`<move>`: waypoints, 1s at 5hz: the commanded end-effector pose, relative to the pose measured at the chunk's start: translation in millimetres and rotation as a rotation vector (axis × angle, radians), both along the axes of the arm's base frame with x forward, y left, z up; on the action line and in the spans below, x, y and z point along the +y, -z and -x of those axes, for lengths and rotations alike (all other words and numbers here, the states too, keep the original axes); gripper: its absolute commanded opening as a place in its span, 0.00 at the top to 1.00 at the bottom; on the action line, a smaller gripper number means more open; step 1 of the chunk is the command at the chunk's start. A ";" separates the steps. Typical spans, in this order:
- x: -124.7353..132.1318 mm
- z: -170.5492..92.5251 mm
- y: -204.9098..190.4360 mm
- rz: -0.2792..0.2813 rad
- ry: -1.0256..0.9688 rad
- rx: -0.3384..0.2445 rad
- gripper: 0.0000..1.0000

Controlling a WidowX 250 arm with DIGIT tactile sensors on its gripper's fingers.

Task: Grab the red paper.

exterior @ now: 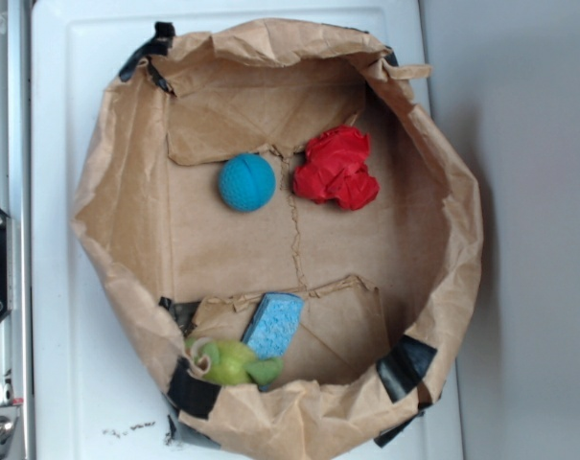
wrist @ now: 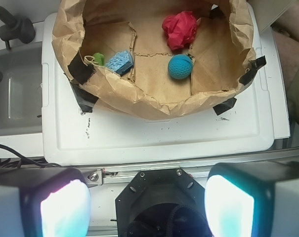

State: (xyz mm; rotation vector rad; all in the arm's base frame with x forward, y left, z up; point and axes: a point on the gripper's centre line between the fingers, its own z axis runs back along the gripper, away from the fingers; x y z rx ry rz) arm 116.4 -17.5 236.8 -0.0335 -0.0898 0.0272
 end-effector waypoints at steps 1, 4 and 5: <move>0.0 0.0 0.0 0.000 0.000 0.000 0.00; 8.1 -91.8 58.2 -0.045 -0.058 -0.129 0.00; 7.2 -126.9 75.0 -0.005 -0.046 -0.152 0.00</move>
